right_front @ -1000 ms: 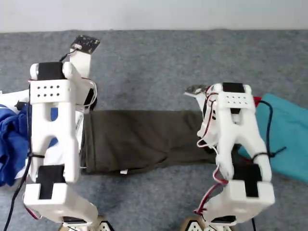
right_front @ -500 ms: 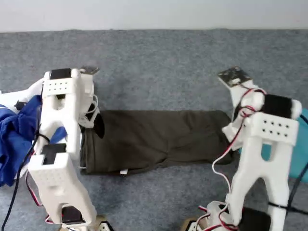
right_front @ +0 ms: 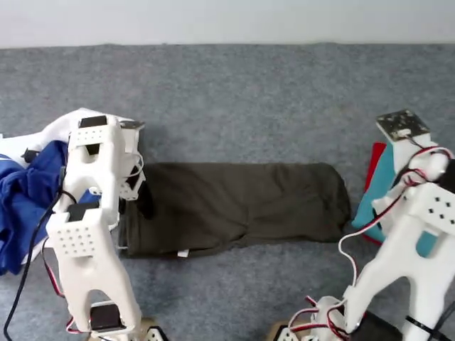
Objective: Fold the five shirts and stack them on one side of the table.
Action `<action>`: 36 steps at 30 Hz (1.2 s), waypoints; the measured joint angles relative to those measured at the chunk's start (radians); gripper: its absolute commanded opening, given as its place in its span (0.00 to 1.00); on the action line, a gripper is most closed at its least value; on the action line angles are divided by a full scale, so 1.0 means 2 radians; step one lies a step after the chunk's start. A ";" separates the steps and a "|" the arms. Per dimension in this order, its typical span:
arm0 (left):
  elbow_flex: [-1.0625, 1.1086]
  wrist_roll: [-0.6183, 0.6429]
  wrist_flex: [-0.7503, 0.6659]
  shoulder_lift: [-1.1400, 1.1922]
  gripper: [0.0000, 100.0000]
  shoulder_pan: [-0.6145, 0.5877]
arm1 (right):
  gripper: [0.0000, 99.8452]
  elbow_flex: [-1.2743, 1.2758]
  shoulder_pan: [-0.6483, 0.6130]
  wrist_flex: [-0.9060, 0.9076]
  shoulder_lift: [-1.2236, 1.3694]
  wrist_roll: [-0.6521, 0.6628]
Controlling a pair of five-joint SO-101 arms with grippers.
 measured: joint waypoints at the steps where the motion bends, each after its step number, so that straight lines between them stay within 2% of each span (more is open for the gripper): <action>1: -0.001 0.001 0.000 0.002 0.13 0.002 | 0.01 0.000 0.007 0.000 0.000 0.005; 5: -0.004 -0.002 0.001 0.002 0.01 0.008 | 0.01 0.000 0.030 0.000 -0.008 0.022; 11: -0.002 -0.005 0.010 -0.006 0.01 0.010 | 0.01 0.000 0.051 0.000 -0.049 0.051; 16: 0.003 -0.013 0.020 -0.052 0.01 0.008 | 0.01 0.000 0.074 0.000 -0.087 0.084; 19: 0.003 -0.014 0.029 -0.101 0.01 0.027 | 0.01 0.000 0.095 0.000 -0.095 0.103; 23: 0.025 -0.005 0.029 -0.170 0.01 0.081 | 0.01 0.000 0.108 0.000 -0.095 0.114; 28: 0.032 0.035 0.029 -0.226 0.01 0.189 | 0.01 0.000 0.109 -0.001 -0.095 0.114; 36: 0.025 0.056 0.030 -0.234 0.01 0.366 | 0.01 0.000 0.109 -0.001 -0.095 0.114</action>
